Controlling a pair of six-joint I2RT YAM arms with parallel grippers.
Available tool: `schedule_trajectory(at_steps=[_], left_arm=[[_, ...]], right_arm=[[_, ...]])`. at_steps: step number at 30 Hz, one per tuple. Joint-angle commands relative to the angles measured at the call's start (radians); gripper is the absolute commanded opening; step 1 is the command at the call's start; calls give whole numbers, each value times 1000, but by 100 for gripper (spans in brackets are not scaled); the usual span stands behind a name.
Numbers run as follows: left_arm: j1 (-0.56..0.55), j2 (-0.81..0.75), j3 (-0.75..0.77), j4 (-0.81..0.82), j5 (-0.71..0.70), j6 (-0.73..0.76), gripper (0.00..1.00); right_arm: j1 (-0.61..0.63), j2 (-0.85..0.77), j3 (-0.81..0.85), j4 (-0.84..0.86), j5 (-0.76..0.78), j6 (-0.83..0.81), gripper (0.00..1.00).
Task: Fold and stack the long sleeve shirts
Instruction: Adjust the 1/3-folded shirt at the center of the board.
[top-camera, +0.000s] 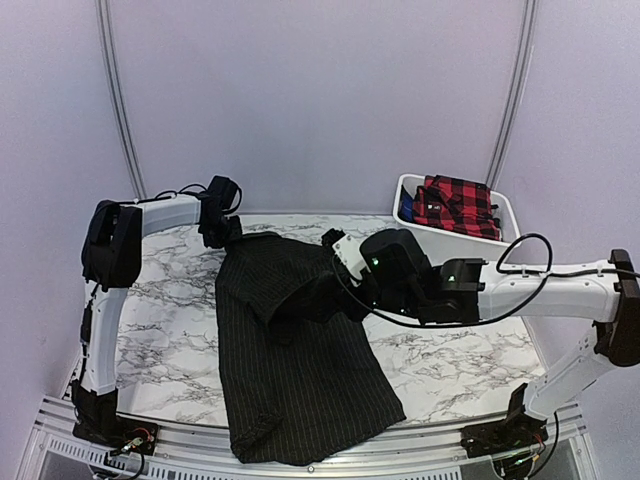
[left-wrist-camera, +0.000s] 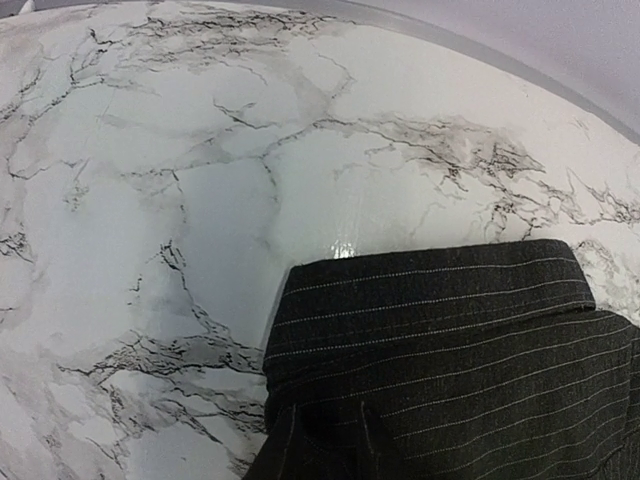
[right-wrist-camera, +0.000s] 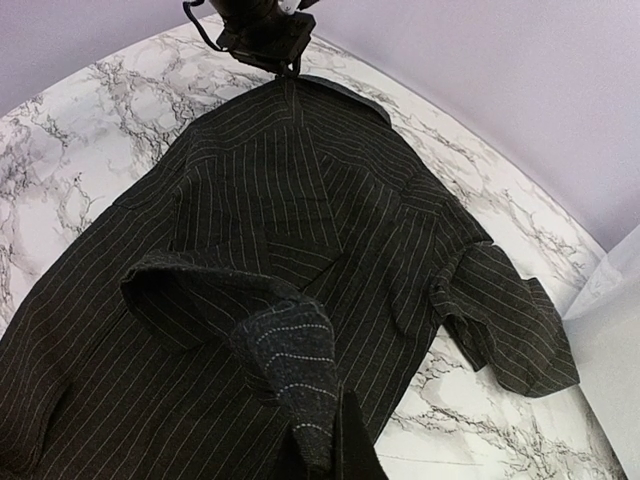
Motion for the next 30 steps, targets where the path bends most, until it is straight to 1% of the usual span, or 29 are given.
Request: schedule_trajectory(at_steps=[1,4,10,18,24,30], left_arm=[[0,16,21,-27,51,-2,19],[3,14,23,-27,56,1,17],[16,8,24,-25,43,3,0],[71,-29,15,25,30,17,0],[115,-75,-48,106,75,24,0],[154,-93,-143,156,91,-22,0]], right_arm=[[6,-11,63,-23,24,6,0],[5,-8,71,-26,28,0,0],[5,-7,81,-30,25,1,0],[7,-20,132,-41,11,-17,0],[18,-18,203,-31,-2,-70,0],[29,5,243,-1,32,-134,0]])
